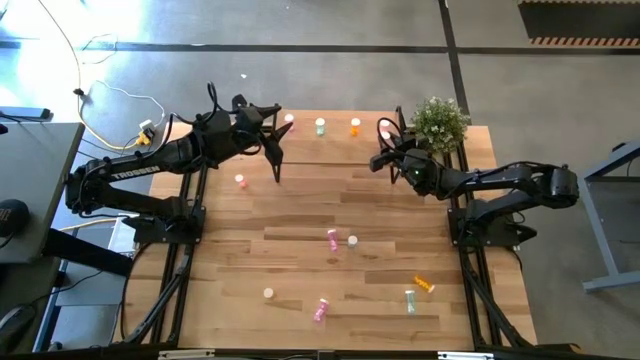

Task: Pick and place medicine bottles onto shelf by color
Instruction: Put the bottom pink pill bottle on the shelf aligned with the other pink bottle, then put the left orange pill bottle on the shelf aligned with the other orange pill bottle

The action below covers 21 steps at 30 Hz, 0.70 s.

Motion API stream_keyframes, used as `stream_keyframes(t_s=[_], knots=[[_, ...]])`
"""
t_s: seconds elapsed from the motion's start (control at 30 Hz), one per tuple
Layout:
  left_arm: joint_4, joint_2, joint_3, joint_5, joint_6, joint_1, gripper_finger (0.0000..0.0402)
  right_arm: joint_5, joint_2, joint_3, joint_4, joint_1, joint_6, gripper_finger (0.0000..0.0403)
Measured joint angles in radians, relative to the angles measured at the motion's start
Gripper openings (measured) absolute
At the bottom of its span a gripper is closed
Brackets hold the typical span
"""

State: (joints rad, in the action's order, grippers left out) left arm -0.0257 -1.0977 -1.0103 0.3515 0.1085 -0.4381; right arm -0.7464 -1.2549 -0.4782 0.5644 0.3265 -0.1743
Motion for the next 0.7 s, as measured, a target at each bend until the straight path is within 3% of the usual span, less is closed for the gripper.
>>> stream_keyframes(t_s=[0.7], knots=[[0.0,0.0,0.0,0.0,0.0,0.0,0.0235,0.004,0.036,0.005,0.017,-0.002,-0.013,0.0164]])
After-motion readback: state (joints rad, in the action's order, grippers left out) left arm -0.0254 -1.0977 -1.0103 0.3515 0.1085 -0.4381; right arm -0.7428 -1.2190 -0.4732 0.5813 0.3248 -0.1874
